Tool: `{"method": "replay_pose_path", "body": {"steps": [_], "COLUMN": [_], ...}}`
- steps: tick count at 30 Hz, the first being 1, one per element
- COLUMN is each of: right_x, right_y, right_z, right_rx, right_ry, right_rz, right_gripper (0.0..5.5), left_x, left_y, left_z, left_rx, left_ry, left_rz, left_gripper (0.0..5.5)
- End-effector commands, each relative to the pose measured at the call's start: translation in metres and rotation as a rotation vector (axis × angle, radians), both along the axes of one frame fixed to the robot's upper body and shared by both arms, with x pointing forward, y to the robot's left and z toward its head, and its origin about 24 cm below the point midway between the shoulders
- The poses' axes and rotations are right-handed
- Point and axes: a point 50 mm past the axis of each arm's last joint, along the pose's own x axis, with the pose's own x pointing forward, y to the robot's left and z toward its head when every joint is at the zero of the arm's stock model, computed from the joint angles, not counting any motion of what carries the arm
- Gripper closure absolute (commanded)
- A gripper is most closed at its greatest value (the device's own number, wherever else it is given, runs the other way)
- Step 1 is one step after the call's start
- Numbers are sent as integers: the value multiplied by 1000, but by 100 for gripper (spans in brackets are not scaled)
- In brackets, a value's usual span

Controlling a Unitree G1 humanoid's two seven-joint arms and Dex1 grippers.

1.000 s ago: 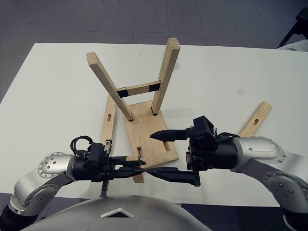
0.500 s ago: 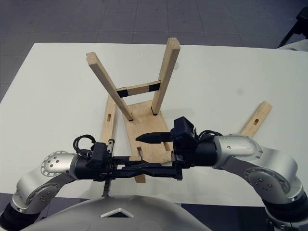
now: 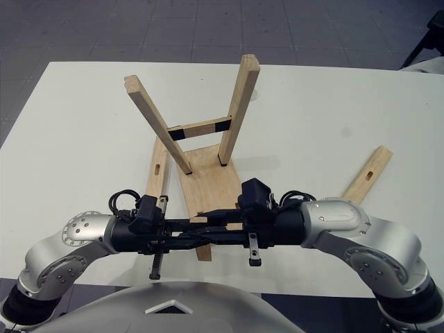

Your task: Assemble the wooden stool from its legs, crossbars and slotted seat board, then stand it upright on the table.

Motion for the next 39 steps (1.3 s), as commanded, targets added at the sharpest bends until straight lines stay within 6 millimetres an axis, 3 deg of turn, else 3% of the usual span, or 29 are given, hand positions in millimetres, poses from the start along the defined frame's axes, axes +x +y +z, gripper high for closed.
{"method": "replay_pose_path", "body": {"steps": [1, 11, 12, 18, 24, 30, 39], "right_x": [-5, 4, 4, 8, 13, 0, -6], "right_y": [2, 0, 0, -4, -22, -45, -67], "right_z": [-4, -6, -6, -5, -6, -2, -1], "right_rx": [-18, 2, 7, 9, -50, -99, -144], "right_ry": [19, 43, 47, 40, -5, -43, -93], "right_rz": [17, -36, -38, -60, -205, -326, -498], "right_gripper": [506, 506, 506, 508, 508, 508, 508], "left_x": [8, 3, 0, -2, -5, -5, 16], "left_y": [2, 0, 0, 1, -2, -6, -5], "left_z": [6, 5, 7, 4, 5, 3, 3], "left_rx": [-1, -9, -27, -13, -18, -33, -43], "left_ry": [-24, 5, 24, 41, 27, 42, 3], "left_rz": [45, 27, -1, 27, 70, 126, 360], "left_gripper": [508, 508, 471, 379, 379, 379, 379]}}
